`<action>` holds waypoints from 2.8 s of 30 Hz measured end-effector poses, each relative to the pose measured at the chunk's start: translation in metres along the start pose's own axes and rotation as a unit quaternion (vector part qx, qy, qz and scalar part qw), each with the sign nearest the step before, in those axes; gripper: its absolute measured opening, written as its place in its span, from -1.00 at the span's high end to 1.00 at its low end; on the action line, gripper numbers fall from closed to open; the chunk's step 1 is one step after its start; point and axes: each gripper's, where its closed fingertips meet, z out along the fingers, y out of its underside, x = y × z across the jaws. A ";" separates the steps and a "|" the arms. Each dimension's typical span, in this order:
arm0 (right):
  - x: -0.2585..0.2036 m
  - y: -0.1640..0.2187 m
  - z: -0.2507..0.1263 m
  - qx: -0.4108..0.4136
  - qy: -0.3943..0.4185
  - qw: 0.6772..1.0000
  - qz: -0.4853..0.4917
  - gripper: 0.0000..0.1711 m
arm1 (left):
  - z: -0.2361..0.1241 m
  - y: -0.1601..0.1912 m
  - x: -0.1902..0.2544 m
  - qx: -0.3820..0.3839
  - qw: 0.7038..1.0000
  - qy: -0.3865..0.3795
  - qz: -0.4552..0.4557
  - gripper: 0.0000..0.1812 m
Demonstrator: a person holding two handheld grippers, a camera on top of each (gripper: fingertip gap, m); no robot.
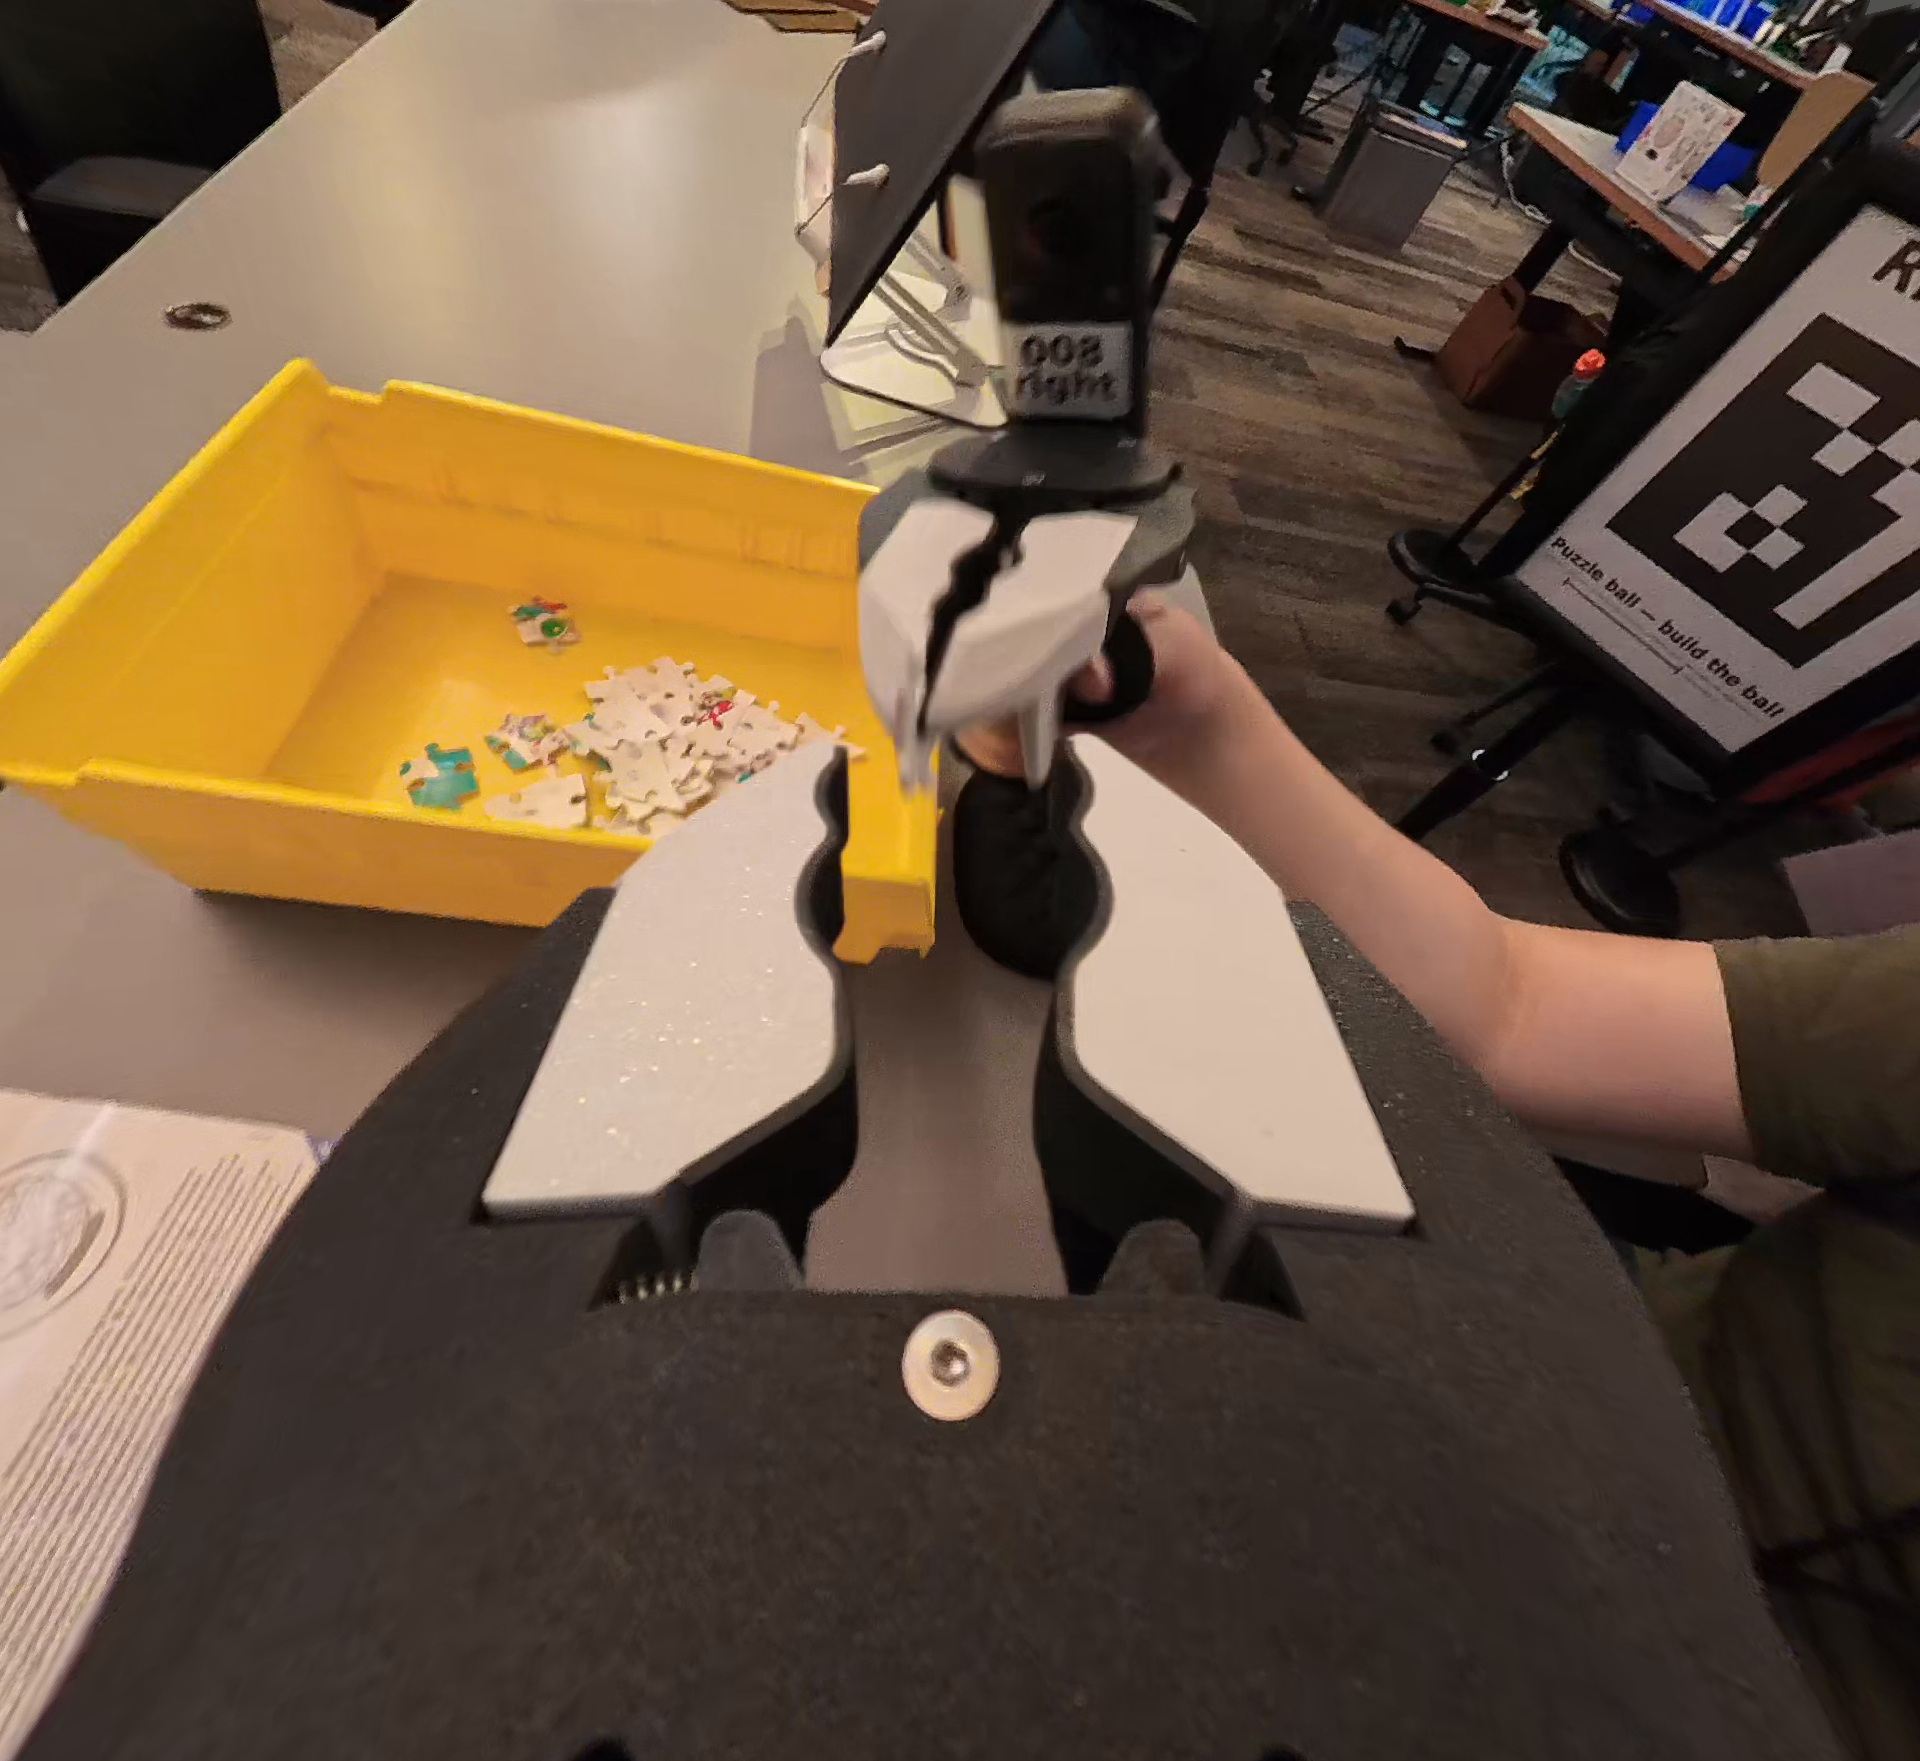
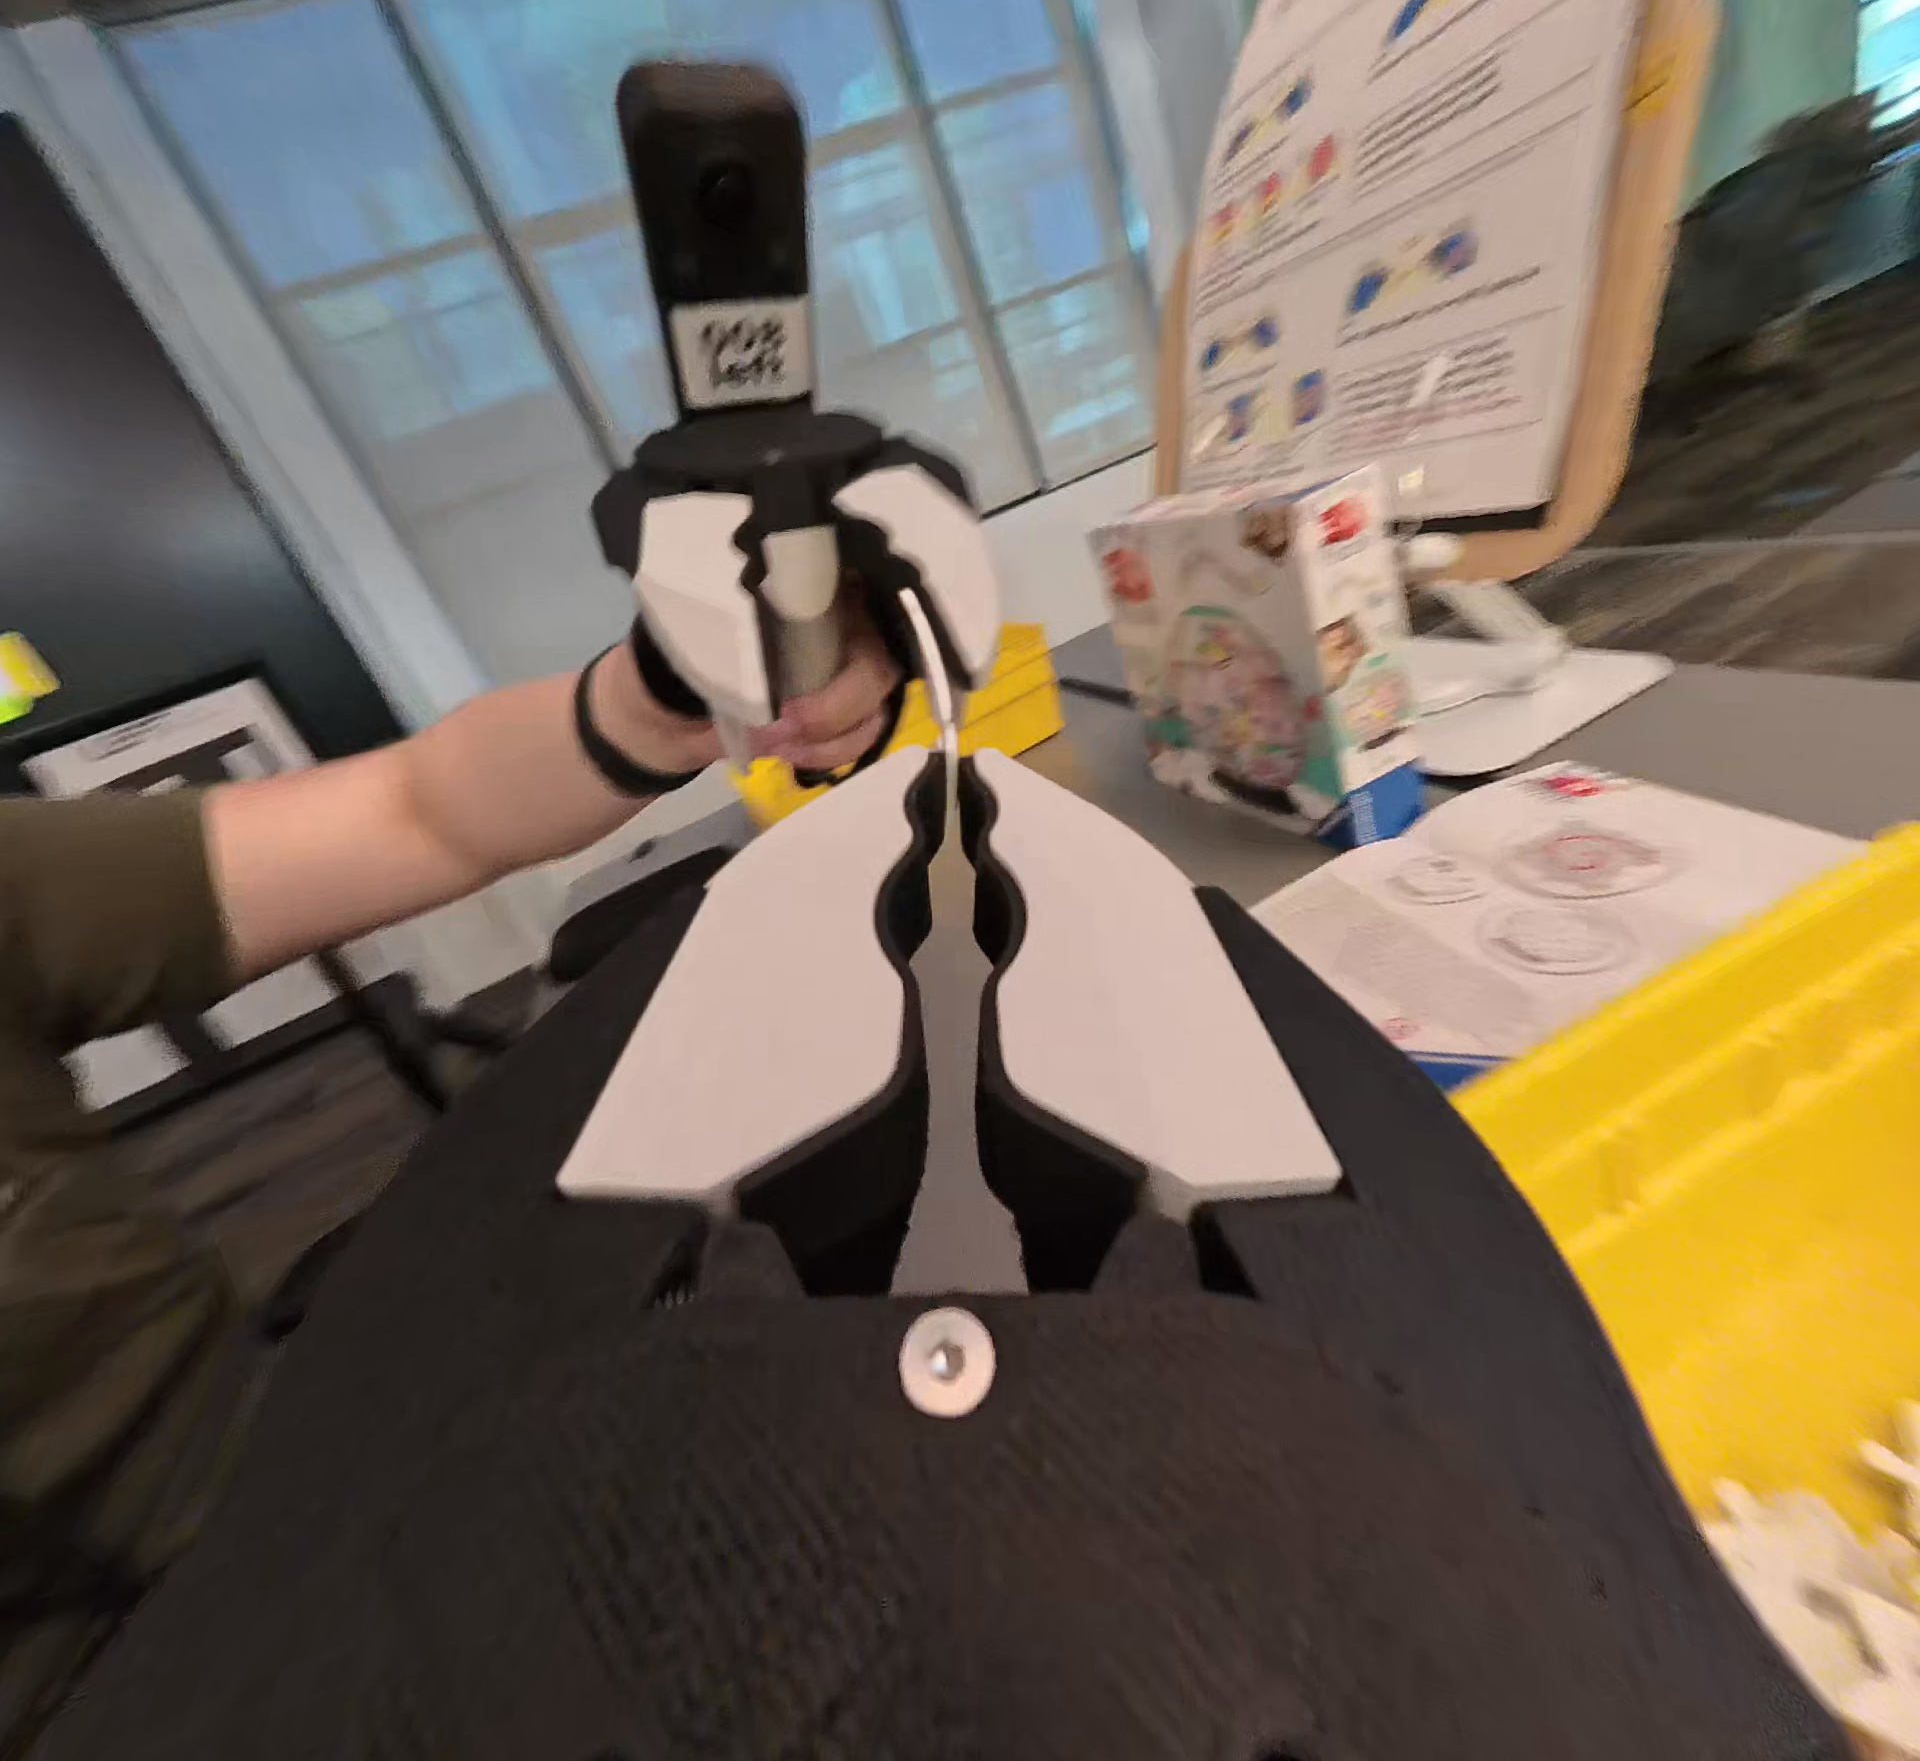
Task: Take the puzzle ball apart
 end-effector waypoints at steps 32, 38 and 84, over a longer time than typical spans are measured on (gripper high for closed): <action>-0.113 0.187 0.134 -0.317 -0.213 0.910 -0.164 0.71 | -0.156 0.224 0.061 -0.100 0.977 -0.174 -0.076 0.71; -0.114 0.225 0.138 -0.388 -0.212 0.878 -0.185 0.74 | -0.145 0.232 0.063 -0.132 0.973 -0.175 -0.072 0.79; -0.105 0.250 0.118 -0.428 -0.274 0.859 -0.066 0.93 | -0.113 0.237 0.051 -0.270 0.953 -0.128 -0.051 0.96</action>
